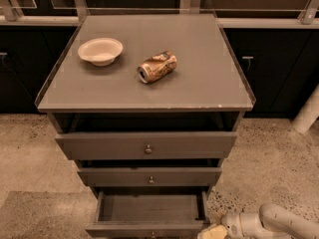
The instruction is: Open bottom drawer
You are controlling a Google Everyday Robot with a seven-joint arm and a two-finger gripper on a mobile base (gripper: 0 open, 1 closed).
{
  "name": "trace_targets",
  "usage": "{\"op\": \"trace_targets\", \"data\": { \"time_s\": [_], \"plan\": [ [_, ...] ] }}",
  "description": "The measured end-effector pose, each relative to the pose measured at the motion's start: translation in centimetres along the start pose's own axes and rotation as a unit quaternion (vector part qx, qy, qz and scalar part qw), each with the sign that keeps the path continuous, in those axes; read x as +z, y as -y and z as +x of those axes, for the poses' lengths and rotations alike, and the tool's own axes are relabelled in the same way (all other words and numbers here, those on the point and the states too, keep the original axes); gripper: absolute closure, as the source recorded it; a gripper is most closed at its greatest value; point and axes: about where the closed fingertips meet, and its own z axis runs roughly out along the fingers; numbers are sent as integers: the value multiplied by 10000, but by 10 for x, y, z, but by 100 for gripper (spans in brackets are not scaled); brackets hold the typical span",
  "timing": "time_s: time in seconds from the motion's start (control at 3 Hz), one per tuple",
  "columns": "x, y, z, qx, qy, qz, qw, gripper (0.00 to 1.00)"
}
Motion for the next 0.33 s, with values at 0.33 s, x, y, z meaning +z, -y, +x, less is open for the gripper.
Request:
{"op": "trace_targets", "data": {
  "time_s": [0.33],
  "plan": [
    [0,0,0,0,0,0,10000,0]
  ]
}}
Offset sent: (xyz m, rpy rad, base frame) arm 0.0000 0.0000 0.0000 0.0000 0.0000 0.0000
